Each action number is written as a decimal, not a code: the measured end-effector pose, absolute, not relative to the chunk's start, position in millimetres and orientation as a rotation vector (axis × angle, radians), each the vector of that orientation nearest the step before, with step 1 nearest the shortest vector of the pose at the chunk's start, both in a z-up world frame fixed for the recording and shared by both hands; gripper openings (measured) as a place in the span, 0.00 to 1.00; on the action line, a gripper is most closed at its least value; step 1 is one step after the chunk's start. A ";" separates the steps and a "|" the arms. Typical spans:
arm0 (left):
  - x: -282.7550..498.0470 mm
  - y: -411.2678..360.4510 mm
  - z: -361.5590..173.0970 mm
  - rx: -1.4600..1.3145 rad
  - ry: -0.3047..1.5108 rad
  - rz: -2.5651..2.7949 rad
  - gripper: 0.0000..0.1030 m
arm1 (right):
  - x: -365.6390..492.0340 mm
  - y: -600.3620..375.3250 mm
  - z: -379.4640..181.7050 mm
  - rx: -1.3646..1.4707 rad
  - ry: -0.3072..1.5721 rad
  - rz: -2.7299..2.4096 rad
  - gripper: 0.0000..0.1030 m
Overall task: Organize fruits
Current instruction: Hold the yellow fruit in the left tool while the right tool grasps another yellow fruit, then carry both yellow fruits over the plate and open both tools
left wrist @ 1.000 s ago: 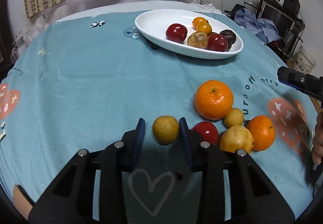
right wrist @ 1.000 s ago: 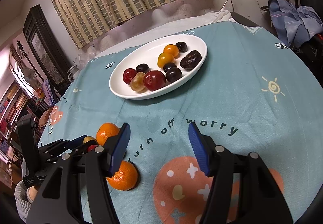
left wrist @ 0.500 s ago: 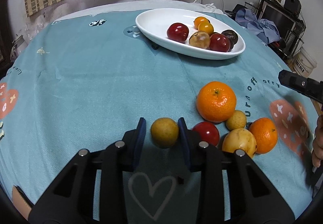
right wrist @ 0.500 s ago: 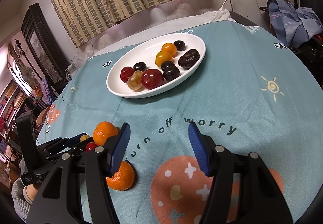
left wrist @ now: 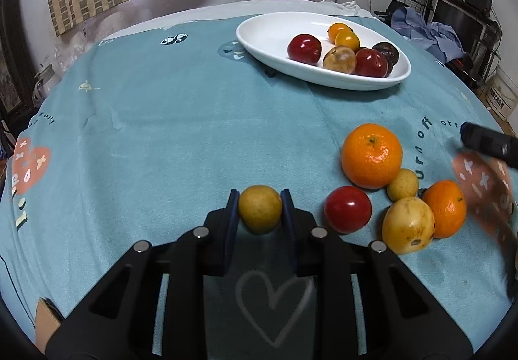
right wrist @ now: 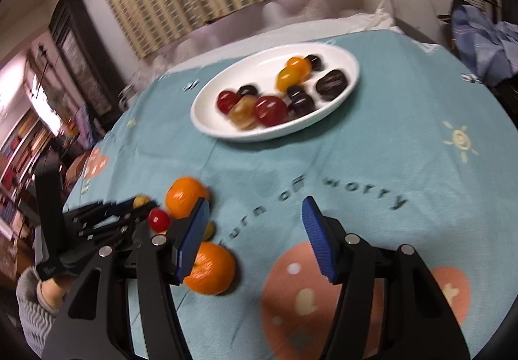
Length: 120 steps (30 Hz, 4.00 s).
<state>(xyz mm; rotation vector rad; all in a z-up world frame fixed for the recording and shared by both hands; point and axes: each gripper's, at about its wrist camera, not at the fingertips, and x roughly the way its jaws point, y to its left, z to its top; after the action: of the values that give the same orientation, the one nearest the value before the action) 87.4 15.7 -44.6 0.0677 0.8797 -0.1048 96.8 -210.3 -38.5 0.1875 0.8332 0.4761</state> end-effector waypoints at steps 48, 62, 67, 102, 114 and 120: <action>88.2 18.1 -45.8 0.047 0.883 -0.115 0.26 | 108.7 -179.9 -50.9 0.127 1.038 0.663 0.26; 87.2 22.3 -43.4 0.013 0.872 -0.135 0.25 | 112.2 -207.6 -34.2 0.225 0.937 0.594 0.26; 83.5 23.7 -38.2 0.010 0.841 -0.126 0.25 | 113.9 -206.3 -35.9 0.239 0.937 0.594 0.26; 242.0 -17.2 -4.3 -0.050 0.794 -0.151 0.38 | 255.1 -190.8 -23.0 0.295 0.886 0.467 0.28; 204.4 -6.5 12.7 -0.039 0.733 -0.126 0.58 | 229.2 -217.5 -2.1 0.441 0.865 0.488 0.28; 151.0 12.6 8.3 -0.062 0.734 -0.115 0.63 | 184.4 -212.9 3.7 0.363 0.821 0.498 0.59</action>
<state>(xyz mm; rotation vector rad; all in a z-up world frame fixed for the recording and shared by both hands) 151.0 12.6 8.3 -0.0618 0.7339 -0.1150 184.4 -212.9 3.7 0.3626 0.8208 0.4979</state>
